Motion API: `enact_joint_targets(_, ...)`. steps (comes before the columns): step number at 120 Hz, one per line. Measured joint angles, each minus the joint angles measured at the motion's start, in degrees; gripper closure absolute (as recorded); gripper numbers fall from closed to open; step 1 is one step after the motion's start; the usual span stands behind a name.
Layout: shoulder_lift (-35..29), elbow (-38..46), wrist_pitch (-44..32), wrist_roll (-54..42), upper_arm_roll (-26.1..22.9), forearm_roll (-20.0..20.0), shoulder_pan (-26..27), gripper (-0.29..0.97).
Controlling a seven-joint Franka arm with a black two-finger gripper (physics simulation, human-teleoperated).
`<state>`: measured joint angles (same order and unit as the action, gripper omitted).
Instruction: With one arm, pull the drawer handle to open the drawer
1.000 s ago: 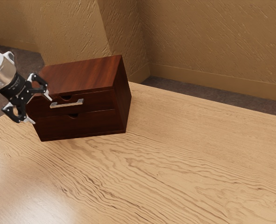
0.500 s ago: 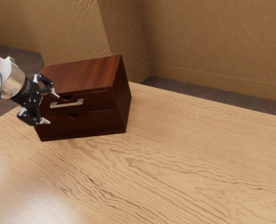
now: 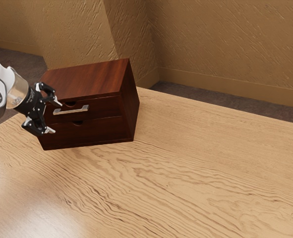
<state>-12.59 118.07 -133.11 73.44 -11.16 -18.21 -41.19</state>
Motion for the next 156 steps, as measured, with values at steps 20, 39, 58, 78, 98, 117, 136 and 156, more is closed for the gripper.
enact_joint_targets(20,0.93,-0.15,-0.44,0.51,-0.07,0.69,0.24,0.03)
enact_joint_targets(39,2.91,-1.59,-0.98,0.84,-0.09,0.85,0.49,0.03)
enact_joint_targets(58,5.17,-2.88,-1.23,1.1,-0.09,0.87,0.56,0.03)
enact_joint_targets(78,6.44,-3.83,-1.37,1.28,-0.09,0.83,0.63,0.03)
enact_joint_targets(98,8.29,-5.44,-1.41,1.38,-0.09,0.82,0.67,0.03)
enact_joint_targets(117,8.49,-5.79,-1.43,1.45,-0.09,0.83,0.7,0.03)
enact_joint_targets(136,9.3,-6.58,-1.4,1.48,-0.09,0.89,0.63,0.03)
enact_joint_targets(156,10.06,-6.46,-1.43,1.51,-0.09,0.92,0.6,0.03)
